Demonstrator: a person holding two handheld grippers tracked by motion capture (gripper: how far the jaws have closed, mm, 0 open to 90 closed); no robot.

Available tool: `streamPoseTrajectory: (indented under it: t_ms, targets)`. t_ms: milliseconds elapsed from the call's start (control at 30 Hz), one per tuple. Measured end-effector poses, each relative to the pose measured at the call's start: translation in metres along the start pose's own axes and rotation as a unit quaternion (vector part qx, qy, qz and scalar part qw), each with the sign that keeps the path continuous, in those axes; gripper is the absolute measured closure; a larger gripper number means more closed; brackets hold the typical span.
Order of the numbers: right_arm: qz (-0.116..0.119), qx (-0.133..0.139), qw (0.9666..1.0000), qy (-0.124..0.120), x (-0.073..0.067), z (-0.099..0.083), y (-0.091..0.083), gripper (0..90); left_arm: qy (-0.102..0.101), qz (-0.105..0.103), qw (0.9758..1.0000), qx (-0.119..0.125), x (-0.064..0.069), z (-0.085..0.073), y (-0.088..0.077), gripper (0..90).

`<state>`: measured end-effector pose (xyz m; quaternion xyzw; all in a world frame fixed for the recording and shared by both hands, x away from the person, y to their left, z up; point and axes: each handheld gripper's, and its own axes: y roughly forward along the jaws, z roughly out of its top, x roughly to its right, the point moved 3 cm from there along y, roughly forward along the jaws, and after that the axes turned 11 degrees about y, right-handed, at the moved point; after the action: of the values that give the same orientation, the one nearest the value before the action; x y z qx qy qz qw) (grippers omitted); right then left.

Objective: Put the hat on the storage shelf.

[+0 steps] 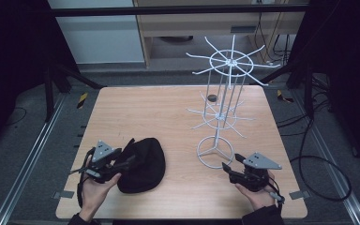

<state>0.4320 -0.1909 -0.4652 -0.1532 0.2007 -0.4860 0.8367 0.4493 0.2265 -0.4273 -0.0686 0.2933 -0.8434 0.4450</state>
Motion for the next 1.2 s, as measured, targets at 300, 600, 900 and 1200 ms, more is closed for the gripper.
streamPoseTrajectory:
  t_ms: [300, 600, 900, 1200]
  targets:
    - [-0.038, -0.006, 0.9992, 0.01, 0.025, -0.007, -0.004, 40.7, 0.017, -0.012, 0.9992, -0.035, 0.013, 0.005, 0.021, 41.5]
    - [-0.043, -0.017, 0.9989, 0.01, 0.03, -0.01, 0.0, 40.6, 0.04, -0.021, 0.9957, -0.08, 0.027, -0.001, 0.046, 41.9]
    - [-0.043, -0.023, 0.9987, 0.011, 0.032, -0.012, 0.002, 40.3, 0.048, 0.007, 0.9923, -0.114, 0.027, -0.01, 0.063, 47.4]
    - [-0.043, -0.028, 0.9986, 0.009, 0.033, -0.013, 0.004, 40.3, 0.021, 0.003, 0.9907, -0.134, 0.021, -0.017, 0.065, 68.2]
